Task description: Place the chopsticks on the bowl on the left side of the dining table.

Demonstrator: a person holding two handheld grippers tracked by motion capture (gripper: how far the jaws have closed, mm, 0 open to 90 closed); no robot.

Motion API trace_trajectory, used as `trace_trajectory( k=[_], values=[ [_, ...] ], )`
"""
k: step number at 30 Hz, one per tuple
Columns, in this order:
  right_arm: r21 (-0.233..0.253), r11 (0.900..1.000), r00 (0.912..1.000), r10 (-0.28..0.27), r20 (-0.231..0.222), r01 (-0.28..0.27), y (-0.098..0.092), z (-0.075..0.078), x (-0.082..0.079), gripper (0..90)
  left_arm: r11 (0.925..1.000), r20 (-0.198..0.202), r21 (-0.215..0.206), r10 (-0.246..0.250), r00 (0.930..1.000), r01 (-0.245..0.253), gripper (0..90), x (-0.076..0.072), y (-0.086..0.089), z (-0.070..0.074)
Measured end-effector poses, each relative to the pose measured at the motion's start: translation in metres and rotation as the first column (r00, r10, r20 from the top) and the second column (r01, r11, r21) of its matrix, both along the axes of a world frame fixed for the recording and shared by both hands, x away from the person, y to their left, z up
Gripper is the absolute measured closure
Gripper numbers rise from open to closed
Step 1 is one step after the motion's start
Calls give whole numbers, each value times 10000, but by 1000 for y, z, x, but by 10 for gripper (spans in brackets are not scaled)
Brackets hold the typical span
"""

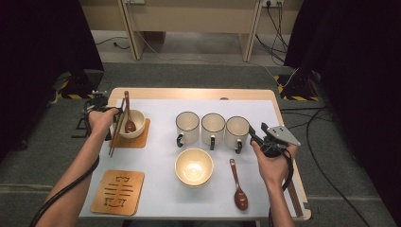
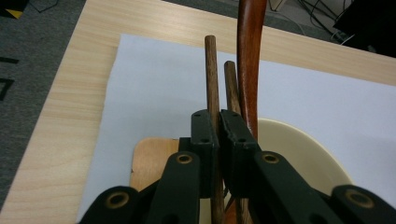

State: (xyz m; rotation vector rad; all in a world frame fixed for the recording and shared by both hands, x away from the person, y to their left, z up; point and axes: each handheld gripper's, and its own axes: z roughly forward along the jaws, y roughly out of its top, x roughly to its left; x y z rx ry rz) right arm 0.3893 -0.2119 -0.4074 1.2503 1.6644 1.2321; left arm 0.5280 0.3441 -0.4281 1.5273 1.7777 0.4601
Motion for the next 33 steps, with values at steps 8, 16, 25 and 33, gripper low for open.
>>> trace_trajectory(
  k=[8, 16, 25, 33],
  values=[
    [-15, 10000, 10000, 22, -59, -22, 1, -1, 0, 496, 9999, 538, 97, -76, 9985, 71, 771, -2, 0, 6],
    [-12, 10000, 10000, 24, -67, -24, 1, 0, 0, 495, 9919, 382, 908, -923, 9950, 885, 697, -15, -9, 14],
    [-15, 10000, 10000, 10, -61, -10, 0, 0, 1, 494, 9891, -30, 1163, -903, 9959, 901, 697, -16, -12, 7],
    [-43, 10000, 9999, 28, -136, -28, 0, -1, 1, 494, 9915, -113, 1135, -623, 9980, 632, 759, -16, -12, 4]
  ],
)
